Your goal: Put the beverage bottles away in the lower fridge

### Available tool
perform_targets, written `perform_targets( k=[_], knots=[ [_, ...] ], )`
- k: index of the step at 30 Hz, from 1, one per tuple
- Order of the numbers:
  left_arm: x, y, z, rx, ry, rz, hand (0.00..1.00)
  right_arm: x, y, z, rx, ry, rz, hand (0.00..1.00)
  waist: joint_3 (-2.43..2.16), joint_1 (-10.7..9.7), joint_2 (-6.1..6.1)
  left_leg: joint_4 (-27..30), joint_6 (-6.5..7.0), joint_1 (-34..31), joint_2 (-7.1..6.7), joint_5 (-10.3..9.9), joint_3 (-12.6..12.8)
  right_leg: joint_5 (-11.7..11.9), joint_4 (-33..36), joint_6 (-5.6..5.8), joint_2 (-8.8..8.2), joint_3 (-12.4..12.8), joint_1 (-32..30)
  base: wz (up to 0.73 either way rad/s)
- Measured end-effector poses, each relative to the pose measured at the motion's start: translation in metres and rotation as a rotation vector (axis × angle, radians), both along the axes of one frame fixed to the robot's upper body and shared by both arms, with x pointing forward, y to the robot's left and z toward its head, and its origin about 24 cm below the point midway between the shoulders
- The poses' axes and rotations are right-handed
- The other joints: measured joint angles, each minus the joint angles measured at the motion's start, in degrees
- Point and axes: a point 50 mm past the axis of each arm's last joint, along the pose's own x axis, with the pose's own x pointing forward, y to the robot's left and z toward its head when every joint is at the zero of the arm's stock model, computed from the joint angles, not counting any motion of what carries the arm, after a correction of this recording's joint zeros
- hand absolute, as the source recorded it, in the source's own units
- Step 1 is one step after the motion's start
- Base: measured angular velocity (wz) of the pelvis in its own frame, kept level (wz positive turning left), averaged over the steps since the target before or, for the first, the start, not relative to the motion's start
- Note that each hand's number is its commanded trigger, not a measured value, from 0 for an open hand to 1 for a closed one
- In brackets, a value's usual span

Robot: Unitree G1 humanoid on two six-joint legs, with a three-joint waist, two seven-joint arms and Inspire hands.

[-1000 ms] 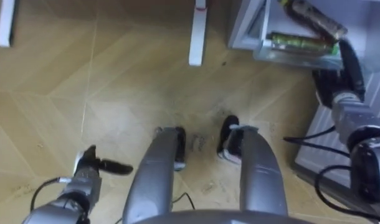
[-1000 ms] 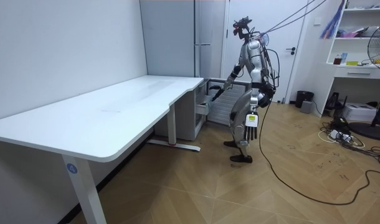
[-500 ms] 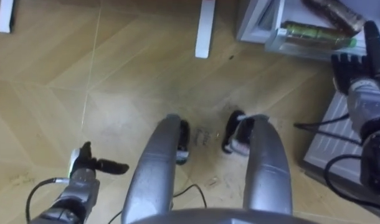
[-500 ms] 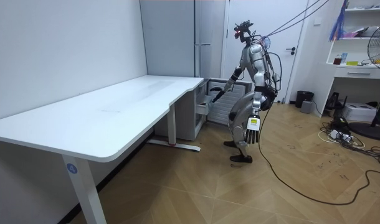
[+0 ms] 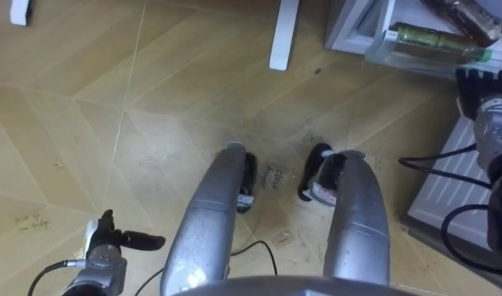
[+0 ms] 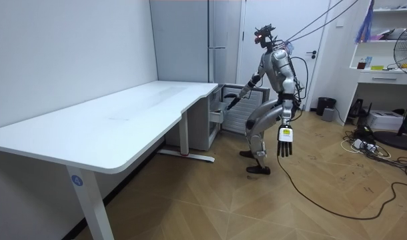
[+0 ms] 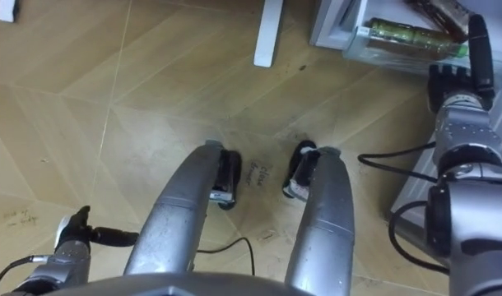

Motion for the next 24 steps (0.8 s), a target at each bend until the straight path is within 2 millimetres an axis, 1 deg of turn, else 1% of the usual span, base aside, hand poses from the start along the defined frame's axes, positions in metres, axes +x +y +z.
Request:
perform_targets(
  k=[1, 3, 5, 7, 9, 11, 14, 16, 17, 18, 19, 21, 22, 24],
  knots=[
    [0.0, 0.0, 0.0, -0.004, -0.005, -0.004, 0.0, 0.002, 0.001, 0.002, 0.001, 0.002, 0.003, 0.0, 0.0, 0.01, 0.0, 0.0, -0.01, -0.13, 0.1, 0.0, -0.12, -0.38, -0.1, 0.04, 0.0, -0.25, -0.05, -0.04],
    [0.0, 0.001, 0.001, -0.004, -0.005, -0.006, 0.0, 0.005, 0.003, 0.005, -0.014, 0.015, 0.013, 0.0, 0.0, 0.21, 0.01, -0.01, -0.04, -0.16, 0.08, 0.02, -0.25, -0.39, -0.38, 0.04, 0.03, -0.58, -0.03, -0.12],
    [-0.001, 0.003, 0.001, -0.001, -0.002, -0.007, 0.0, 0.006, 0.004, 0.006, -0.037, 0.027, 0.016, 0.0, -0.01, 1.4, 0.02, -0.02, -0.19, -0.15, 0.2, 0.1, -0.58, -0.43, -0.72, -0.04, 0.55, -0.65, -0.04, -0.22],
    [-0.008, 0.01, 0.002, 0.014, 0.01, -0.004, 0.0, 0.009, 0.007, 0.009, -0.049, 0.045, 0.013, 0.0, -0.02, 2.05, 0.04, -0.02, -0.25, -0.15, 0.0, 0.14, -1.27, -1.09, -0.72, 0.03, 0.49, -1.11, -0.04, -0.14],
    [-0.011, 0.013, 0.002, 0.02, 0.018, 0.013, 0.0, 0.01, 0.009, 0.012, -0.045, 0.049, 0.006, 0.0, -0.02, 2.18, 0.03, -0.02, -0.4, -0.18, -0.08, 0.22, -1.58, -1.72, -0.48, 0.01, 0.53, -1.21, -0.08, 0.02],
    [-0.015, 0.014, 0.002, 0.019, 0.018, 0.028, 0.0, 0.015, 0.011, 0.02, -0.049, 0.032, -0.004, 0.0, -0.02, 2.32, 0.03, -0.1, -0.51, -0.34, -0.04, 0.28, -1.67, -2.02, -0.36, -0.16, 0.62, -1.21, -0.32, 0.0],
    [-0.019, 0.015, 0.001, 0.018, 0.024, 0.029, 0.0, 0.026, 0.018, 0.04, -0.075, -0.051, 0.01, 0.0, -0.08, 2.61, 0.12, -0.18, -1.05, -0.28, -0.08, 0.58, -1.98, -2.05, -0.08, -0.21, 0.43, -1.63, -0.41, 0.03],
    [-0.018, 0.013, 0.002, 0.023, 0.017, 0.003, 0.0, 0.035, 0.027, 0.06, -0.094, -0.141, 0.051, 0.0, -0.12, 2.69, 0.19, -0.17, -1.6, -0.26, -0.25, 0.88, -2.6, -2.08, 0.41, -0.42, 0.06, -2.34, -0.25, 0.17],
    [-0.018, 0.013, 0.002, 0.025, 0.015, -0.003, 0.0, 0.037, 0.029, 0.064, -0.099, -0.166, 0.063, 0.0, -0.16, 2.69, 0.26, -0.16, -1.72, -0.24, -0.4, 0.95, -2.88, -2.04, 0.48, -0.54, -0.09, -2.71, -0.08, 0.28],
    [-0.017, 0.013, 0.003, 0.027, 0.014, -0.016, 0.0, 0.041, 0.035, 0.072, -0.129, -0.211, 0.107, 0.0, -0.29, 2.67, 0.47, -0.15, -2.16, -0.12, -1.09, 0.99, -3.68, -1.75, 0.5, -1.24, -0.56, -3.64, 0.46, 0.37],
    [-0.015, 0.012, 0.003, 0.023, 0.008, -0.024, 0.0, 0.044, 0.041, 0.075, -0.13, -0.245, 0.138, 0.0, -0.31, 2.81, 0.44, -0.15, -2.39, 0.07, -1.26, 0.93, -4.15, -1.12, 0.55, -2.33, -0.55, -3.97, 0.96, 0.4],
    [-0.017, 0.008, 0.001, 0.01, 0.021, -0.051, 0.0, 0.045, 0.043, 0.074, -0.128, -0.255, 0.156, 0.0, -0.4, 3.31, 0.59, -0.13, -2.77, 0.34, -1.45, 0.73, -4.79, -0.62, 0.67, -3.81, -0.26, -4.02, 1.48, 0.29],
    [-0.021, 0.008, 0.0, 0.002, 0.036, -0.055, 0.0, 0.045, 0.046, 0.071, -0.12, -0.255, 0.155, 0.0, -0.42, 3.53, 0.53, -0.1, -3.06, 0.64, -1.34, 0.52, -5.01, -0.8, 0.72, -4.27, 0.01, -4.08, 1.78, 0.11],
    [-0.027, 0.007, -0.002, -0.01, 0.056, -0.059, 0.0, 0.045, 0.048, 0.07, -0.117, -0.259, 0.161, 0.0, -0.42, 3.45, 0.51, -0.06, -3.28, 1.06, -1.16, 0.25, -5.07, -1.0, 0.75, -4.61, 0.0, -4.33, 2.13, -0.05]
  ],
)
